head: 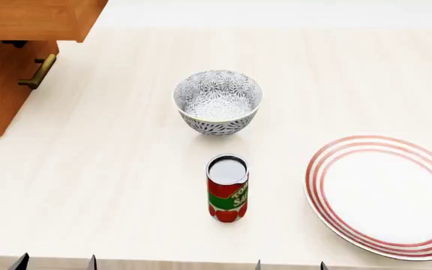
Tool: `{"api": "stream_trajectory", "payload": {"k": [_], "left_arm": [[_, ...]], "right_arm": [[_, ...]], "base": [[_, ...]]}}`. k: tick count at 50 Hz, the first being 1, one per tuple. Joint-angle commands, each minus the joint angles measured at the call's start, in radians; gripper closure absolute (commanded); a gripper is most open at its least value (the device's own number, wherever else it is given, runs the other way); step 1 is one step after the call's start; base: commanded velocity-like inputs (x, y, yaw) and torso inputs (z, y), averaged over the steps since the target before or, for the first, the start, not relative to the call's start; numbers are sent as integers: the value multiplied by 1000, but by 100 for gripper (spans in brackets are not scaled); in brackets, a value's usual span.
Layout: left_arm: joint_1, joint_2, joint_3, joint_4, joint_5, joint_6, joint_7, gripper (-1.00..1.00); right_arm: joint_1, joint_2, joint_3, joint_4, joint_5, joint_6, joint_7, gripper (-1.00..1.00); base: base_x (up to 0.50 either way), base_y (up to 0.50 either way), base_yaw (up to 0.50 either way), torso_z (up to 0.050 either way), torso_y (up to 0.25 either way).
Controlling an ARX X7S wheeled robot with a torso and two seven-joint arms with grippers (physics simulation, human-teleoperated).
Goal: Put the bowl on the plate.
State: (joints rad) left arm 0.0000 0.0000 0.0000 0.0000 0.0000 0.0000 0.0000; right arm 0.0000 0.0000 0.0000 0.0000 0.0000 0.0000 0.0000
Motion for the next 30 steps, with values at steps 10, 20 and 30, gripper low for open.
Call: {"api": "stream_trajectory", "payload": {"k": [10, 20, 30], "left_arm": [[-1, -97, 103, 8, -116, 7, -103, -100], [-2, -115, 122, 33, -119, 0, -110, -100], [-85, -200, 95, 464, -214, -327, -107, -100]], "right_arm": [[12, 95, -123, 6, 89, 11, 97, -100], [20, 104, -117, -15, 78, 37, 154, -100], [75, 165, -110, -562, 134, 517, 143, -100]], "base": [[0, 0, 0, 0, 0], [0, 0, 0, 0, 0], [0, 0, 0, 0, 0]]}}
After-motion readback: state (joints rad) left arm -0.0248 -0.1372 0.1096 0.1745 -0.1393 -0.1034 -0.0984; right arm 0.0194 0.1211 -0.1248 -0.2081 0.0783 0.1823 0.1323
